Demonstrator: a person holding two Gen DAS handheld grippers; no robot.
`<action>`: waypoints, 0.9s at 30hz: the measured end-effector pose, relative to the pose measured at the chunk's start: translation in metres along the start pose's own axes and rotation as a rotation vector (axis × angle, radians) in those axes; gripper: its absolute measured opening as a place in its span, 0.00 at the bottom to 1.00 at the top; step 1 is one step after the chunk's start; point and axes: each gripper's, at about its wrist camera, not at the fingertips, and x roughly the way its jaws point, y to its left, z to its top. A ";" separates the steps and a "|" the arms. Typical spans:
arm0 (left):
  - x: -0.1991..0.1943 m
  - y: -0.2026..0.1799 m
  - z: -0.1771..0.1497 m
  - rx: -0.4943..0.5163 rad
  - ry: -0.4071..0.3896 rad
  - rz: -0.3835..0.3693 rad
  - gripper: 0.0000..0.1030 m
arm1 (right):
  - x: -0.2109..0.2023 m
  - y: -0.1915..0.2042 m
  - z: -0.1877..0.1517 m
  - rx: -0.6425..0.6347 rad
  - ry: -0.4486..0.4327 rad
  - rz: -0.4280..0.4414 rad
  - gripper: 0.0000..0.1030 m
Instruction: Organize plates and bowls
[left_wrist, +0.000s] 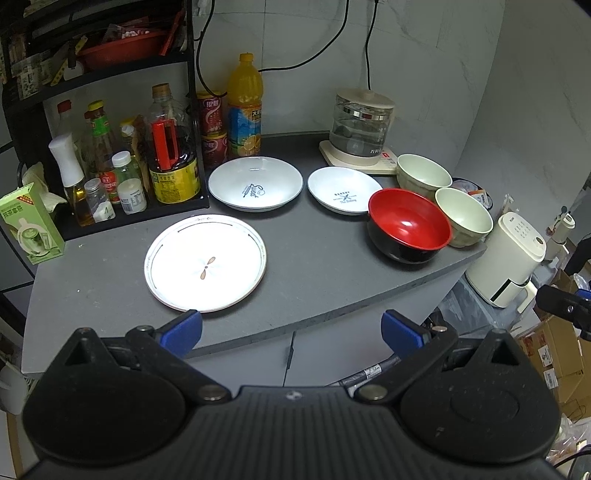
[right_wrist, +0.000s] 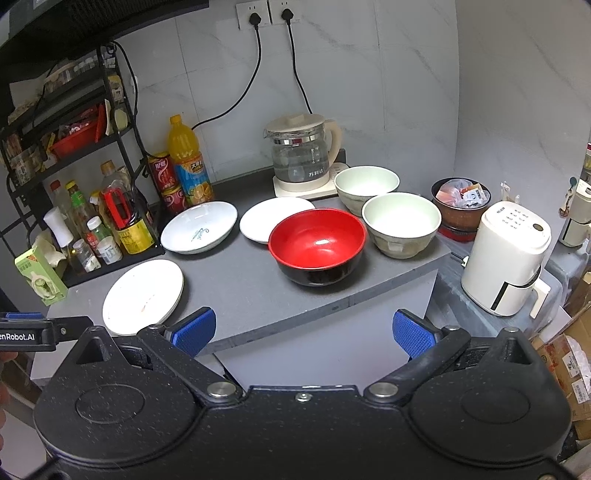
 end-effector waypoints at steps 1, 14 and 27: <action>0.000 -0.001 0.000 0.000 0.001 0.000 0.99 | 0.000 0.000 0.000 0.000 0.001 0.002 1.00; -0.005 -0.004 0.005 -0.016 0.005 0.016 0.99 | 0.005 -0.005 0.009 -0.007 0.015 0.019 1.00; 0.019 -0.011 0.023 -0.033 0.043 0.030 0.99 | 0.038 -0.019 0.024 0.011 0.048 0.028 1.00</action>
